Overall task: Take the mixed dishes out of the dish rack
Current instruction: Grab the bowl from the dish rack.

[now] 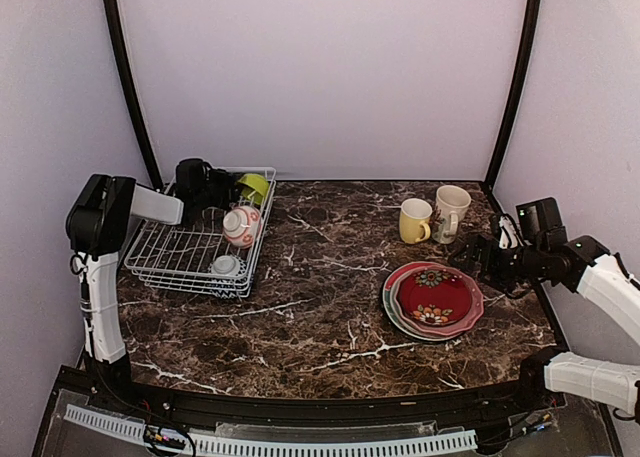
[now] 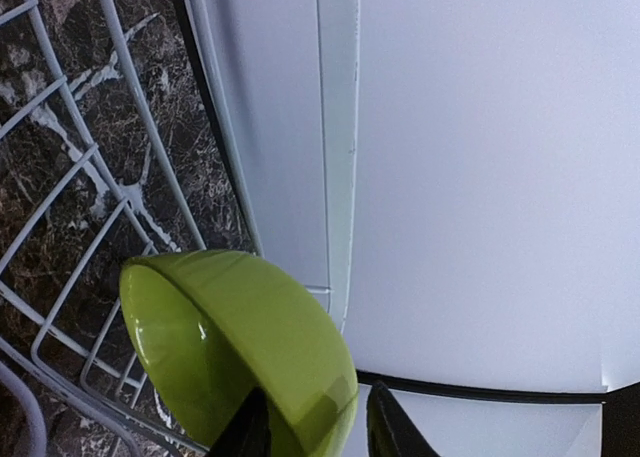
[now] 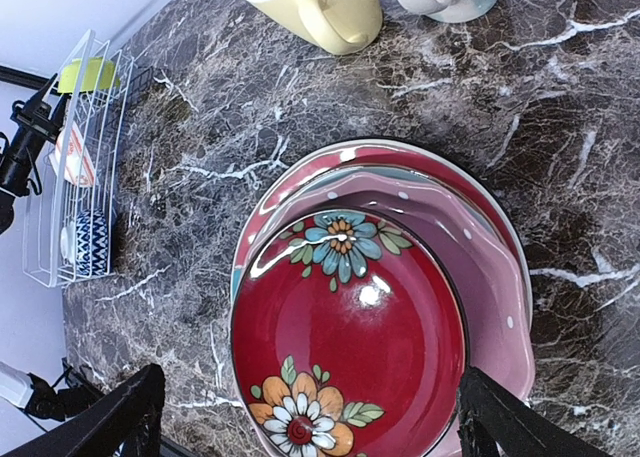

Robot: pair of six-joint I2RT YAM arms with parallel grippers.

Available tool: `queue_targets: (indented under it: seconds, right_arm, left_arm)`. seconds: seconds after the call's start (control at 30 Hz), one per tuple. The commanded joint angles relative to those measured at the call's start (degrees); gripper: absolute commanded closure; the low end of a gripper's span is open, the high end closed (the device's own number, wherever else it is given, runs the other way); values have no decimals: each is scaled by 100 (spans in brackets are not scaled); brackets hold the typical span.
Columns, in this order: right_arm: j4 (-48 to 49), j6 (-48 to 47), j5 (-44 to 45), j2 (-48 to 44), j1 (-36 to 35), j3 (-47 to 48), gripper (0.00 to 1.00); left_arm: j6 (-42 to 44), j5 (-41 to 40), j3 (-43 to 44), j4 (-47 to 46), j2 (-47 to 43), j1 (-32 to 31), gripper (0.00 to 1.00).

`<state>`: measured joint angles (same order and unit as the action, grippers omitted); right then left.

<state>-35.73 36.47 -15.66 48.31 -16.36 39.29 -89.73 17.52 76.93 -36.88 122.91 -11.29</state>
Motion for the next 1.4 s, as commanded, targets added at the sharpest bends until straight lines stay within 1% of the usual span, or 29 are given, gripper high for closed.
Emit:
queue_targets:
  seconds: [0.0, 0.07, 0.13, 0.27, 0.3, 0.33, 0.37, 0.4, 0.43, 0.47, 0.5, 0.53, 0.57, 0.63, 0.7, 0.77, 0.87, 0.93, 1.07, 1.13, 1.2, 1.23, 1.27, 1.3, 1.37]
  right_arm:
    - [169, 72, -37, -90, 28, -53, 1]
    - [163, 79, -34, -108, 30, -53, 1]
    - [163, 93, -34, -113, 27, -44, 1]
    - [149, 87, -42, -126, 27, -5, 1]
    - [142, 78, -36, -135, 22, -1, 1]
    - [131, 75, -29, -147, 20, 0, 1]
    - [135, 76, -26, -159, 27, 0, 1]
    - [130, 78, -18, -173, 27, -12, 1]
    - [128, 81, -12, -183, 24, -28, 1]
    - [135, 88, -8, -191, 26, -41, 1]
    - [129, 92, -12, -205, 28, -58, 1]
    - [133, 98, -14, -200, 28, -73, 1]
    - [141, 100, -16, -206, 32, -93, 1]
    - [132, 100, -10, -208, 28, -104, 1]
    - [129, 99, -7, -208, 28, -101, 1]
    - [135, 91, 1, -225, 28, -92, 1]
    - [121, 89, 10, -222, 26, -80, 1]
    - [131, 93, 10, -218, 29, -92, 1]
    - [200, 129, -26, -208, 21, -139, 1]
    - [210, 133, -41, -192, 26, -134, 1]
    - [190, 134, -36, -194, 22, -115, 1]
    - [188, 139, -27, -208, 25, -114, 1]
    - [174, 146, -14, -218, 25, -107, 1]
    - [170, 152, -16, -233, 28, -112, 1]
    - [171, 166, -16, -255, 24, -121, 1]
  left_arm:
    - [-508, -158, -359, -939, 128, -26, 72]
    - [-663, -232, -500, -1314, 168, -24, 75]
    - [-731, -225, -519, -1498, 217, -27, 77]
    - [-758, -126, -424, -1472, 318, -24, 79]
    - [-660, -95, -351, -1379, 314, -34, 78]
    - [-603, -2, -295, -1127, 317, -33, 75]
    - [-419, 42, -177, -987, 316, -36, 68]
    - [-280, 142, 11, -706, 314, -38, 66]
    - [90, 197, 132, -267, 297, -44, 61]
    - [260, 276, 335, -12, 287, -60, 59]
    - [575, 256, 417, 403, 282, -80, 54]
    - [722, 228, 573, 600, 275, -91, 50]
    - [1020, 143, 654, 1013, 263, -121, 44]
    - [1393, -38, 854, 1532, 249, -160, 39]
    - [1508, -261, 887, 1704, 243, -185, 38]
    - [1731, -494, 1009, 1911, 265, -203, 38]
    - [2336, -812, 1521, 2709, 358, -235, 41]
    - [2531, -1052, 1695, 2893, 418, -249, 43]
    - [2738, -1104, 2084, 3098, 657, -251, 45]
    - [2718, -1059, 2278, 3172, 807, -255, 49]
    - [2674, -1058, 2414, 3206, 917, -253, 55]
    - [2652, -1071, 2470, 3197, 958, -256, 60]
    - [2662, -1109, 2499, 3168, 973, -259, 63]
    - [2702, -1123, 2585, 3156, 1011, -260, 68]
    - [2747, -1122, 2744, 3148, 1079, -267, 74]
